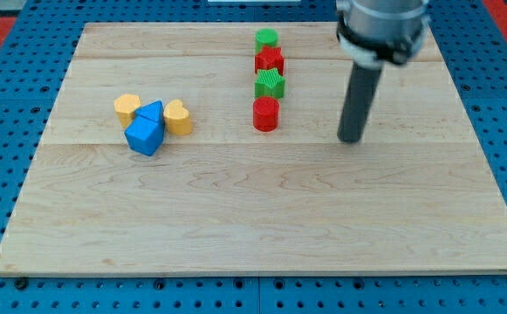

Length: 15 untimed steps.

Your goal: Push the red circle to the right side of the board

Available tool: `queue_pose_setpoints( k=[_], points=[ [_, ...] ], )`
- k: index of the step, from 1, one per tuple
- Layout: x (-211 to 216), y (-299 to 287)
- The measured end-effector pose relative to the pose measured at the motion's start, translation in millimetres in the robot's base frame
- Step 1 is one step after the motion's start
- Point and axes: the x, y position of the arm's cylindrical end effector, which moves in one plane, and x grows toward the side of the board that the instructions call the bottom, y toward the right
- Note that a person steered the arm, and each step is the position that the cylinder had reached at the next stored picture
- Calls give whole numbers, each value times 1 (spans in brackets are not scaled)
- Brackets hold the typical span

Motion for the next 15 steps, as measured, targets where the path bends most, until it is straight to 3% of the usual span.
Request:
queue_pose_setpoints(
  k=[1,2,3,4,5,7,8,9,12,15],
  points=[
    [78,-42],
    [113,-115],
    [112,-229],
    [80,-348],
    [21,-388],
    [-15,-373],
    [-79,-390],
    [-129,-356],
    [-100,-144],
    [-30,-27]
  ],
)
